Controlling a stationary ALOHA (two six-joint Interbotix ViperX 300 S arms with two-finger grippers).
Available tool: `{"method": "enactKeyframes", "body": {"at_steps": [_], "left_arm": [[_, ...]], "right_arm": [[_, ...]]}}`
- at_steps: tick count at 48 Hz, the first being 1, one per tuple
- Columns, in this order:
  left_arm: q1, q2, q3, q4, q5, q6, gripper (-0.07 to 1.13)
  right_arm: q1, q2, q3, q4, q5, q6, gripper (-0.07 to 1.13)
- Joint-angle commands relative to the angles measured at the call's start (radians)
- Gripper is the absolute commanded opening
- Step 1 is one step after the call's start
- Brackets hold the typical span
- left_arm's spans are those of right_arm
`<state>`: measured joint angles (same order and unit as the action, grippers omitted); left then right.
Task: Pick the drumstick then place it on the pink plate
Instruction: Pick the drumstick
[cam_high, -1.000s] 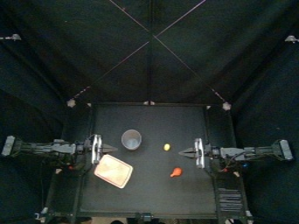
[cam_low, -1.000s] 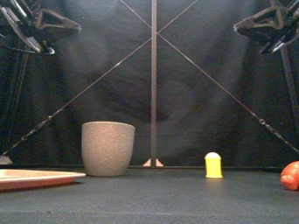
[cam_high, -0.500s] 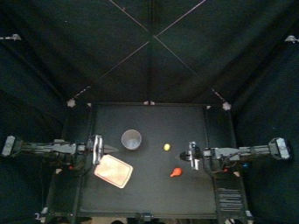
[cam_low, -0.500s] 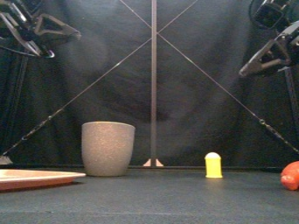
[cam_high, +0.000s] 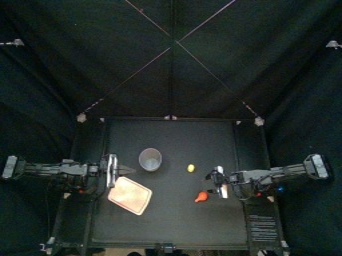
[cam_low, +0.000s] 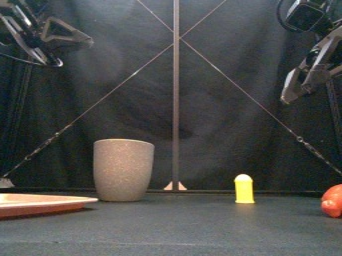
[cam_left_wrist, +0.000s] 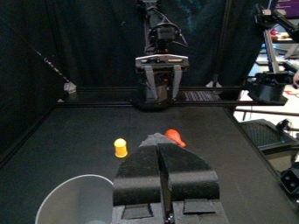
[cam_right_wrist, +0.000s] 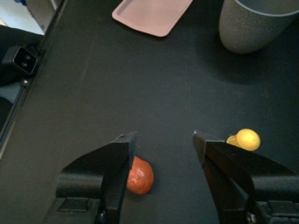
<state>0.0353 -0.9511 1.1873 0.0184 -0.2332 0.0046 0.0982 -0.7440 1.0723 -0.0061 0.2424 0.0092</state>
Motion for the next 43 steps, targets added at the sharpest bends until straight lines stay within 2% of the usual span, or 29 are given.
{"method": "enactKeyframes", "body": {"at_steps": [1,14,29,43], "left_arm": [[0.003,0.005,-0.018,0.003,-0.011,0.002,0.11],[0.012,0.006,-0.017,0.003,-0.011,0.002,0.11],[0.025,0.005,-0.015,0.003,-0.011,0.002,0.11],[0.028,0.006,-0.009,0.005,-0.011,0.002,0.11]], "right_arm": [[0.0,0.034,-0.025,-0.002,-0.02,0.0,0.88],[0.026,0.161,-0.046,-0.017,-0.012,-0.003,0.88],[0.087,0.333,-0.074,0.052,0.014,-0.003,0.88],[0.112,0.449,-0.078,0.063,0.021,-0.002,0.88]]}}
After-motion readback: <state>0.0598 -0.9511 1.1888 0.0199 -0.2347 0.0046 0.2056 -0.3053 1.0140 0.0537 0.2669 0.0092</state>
